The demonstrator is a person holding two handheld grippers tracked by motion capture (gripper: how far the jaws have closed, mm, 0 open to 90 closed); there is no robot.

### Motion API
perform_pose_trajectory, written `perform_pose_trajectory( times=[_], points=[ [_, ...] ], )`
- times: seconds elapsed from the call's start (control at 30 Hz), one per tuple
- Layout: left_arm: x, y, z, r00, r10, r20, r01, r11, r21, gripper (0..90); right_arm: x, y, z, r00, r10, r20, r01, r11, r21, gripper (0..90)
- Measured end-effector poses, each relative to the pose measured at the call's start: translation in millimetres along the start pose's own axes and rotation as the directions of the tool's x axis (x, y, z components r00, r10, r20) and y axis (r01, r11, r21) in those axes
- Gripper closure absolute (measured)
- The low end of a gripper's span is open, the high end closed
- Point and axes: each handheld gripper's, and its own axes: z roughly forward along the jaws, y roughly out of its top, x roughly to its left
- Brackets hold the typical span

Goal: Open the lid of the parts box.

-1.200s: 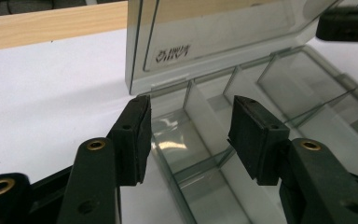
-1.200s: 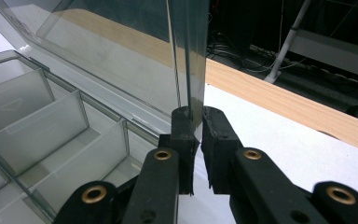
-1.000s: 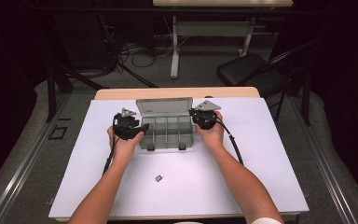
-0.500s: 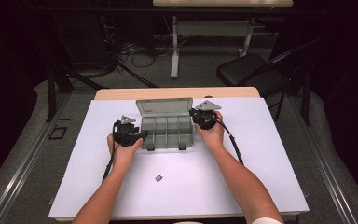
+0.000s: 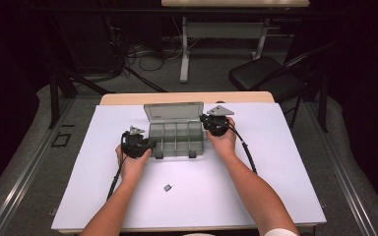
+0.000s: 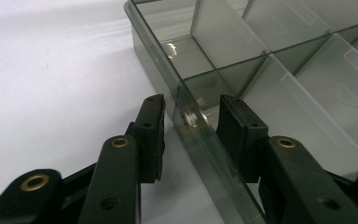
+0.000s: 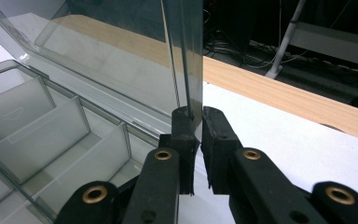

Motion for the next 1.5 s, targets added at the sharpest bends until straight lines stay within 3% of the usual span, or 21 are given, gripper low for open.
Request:
perform_pose_trajectory(
  times=[0.23, 0.33, 0.47, 0.7, 0.93, 1.0, 1.2, 1.23, 1.33, 1.37, 1.4, 1.5],
  points=[
    [-2.5, -0.4, 1.9, 0.9996, 0.016, -0.021, -0.016, 0.9998, 0.007, 62.6, 0.8, 1.4, 1.1, 0.9996, 0.027, 0.01, -0.027, 1.0, 0.01, 84.3],
    [-6.3, -0.7, 3.3, 0.9982, 0.033, -0.05, -0.033, 0.9994, 0.008, 62.5, 1.9, 2.8, 2.1, 0.9981, 0.057, 0.024, -0.057, 0.998, 0.015, 84.6],
    [-6.2, -0.8, 2.9, 0.9983, 0.032, -0.049, -0.032, 0.9994, 0.012, 62.8, 2.4, 4.2, 2.9, 0.9965, 0.077, 0.032, -0.078, 0.997, 0.022, 84.8],
    [-7.7, -1.1, 2.6, 0.9978, 0.034, -0.058, -0.033, 0.9994, 0.012, 63.6, 4.1, 8.1, 4.8, 0.9839, 0.169, 0.059, -0.171, 0.984, 0.04, 85.4],
    [-7.8, -1.2, 2.6, 0.9978, 0.033, -0.058, -0.033, 0.9994, 0.013, 63.7, 4.9, 10.7, 5.8, 0.9733, 0.217, 0.076, -0.221, 0.974, 0.054, 85.8],
    [-7.7, -1.1, 2.5, 0.9978, 0.033, -0.058, -0.032, 0.9994, 0.014, 63.7, 5.6, 17.1, 8.1, 0.9724, 0.213, 0.097, -0.221, 0.971, 0.092, 86.3],
    [-7.7, -1.1, 2.7, 0.9978, 0.033, -0.057, -0.032, 0.9994, 0.013, 63.7, 4.1, 24.3, 11.6, 0.9576, 0.263, 0.117, -0.278, 0.95, 0.139, 86.7],
    [-7.7, -1.1, 2.6, 0.9978, 0.032, -0.058, -0.031, 0.9994, 0.013, 63.7, 4.1, 27.6, 13.5, 0.9513, 0.278, 0.133, -0.298, 0.941, 0.16, 86.9],
    [-7.8, -1.2, 2.6, 0.9978, 0.032, -0.058, -0.032, 0.9994, 0.013, 63.7, 3.3, 30.5, 15.1, 0.9489, 0.283, 0.14, -0.305, 0.935, 0.179, 87.1],
    [-7.7, -1.1, 2.6, 0.9978, 0.033, -0.058, -0.032, 0.9994, 0.013, 63.7, 2.3, 32.9, 16.9, 0.9409, 0.305, 0.146, -0.33, 0.924, 0.193, 87.2],
    [-7.7, -1.2, 2.6, 0.9978, 0.033, -0.058, -0.032, 0.9994, 0.013, 63.8, 1.5, 33.3, 17.8, 0.9371, 0.317, 0.147, -0.341, 0.92, 0.193, 87.3],
    [-7.7, -1.1, 2.6, 0.9978, 0.033, -0.058, -0.032, 0.9994, 0.013, 63.7, 0.4, 36.2, 20.5, 0.9332, 0.322, 0.161, -0.351, 0.911, 0.216, 87.6]
  ],
)
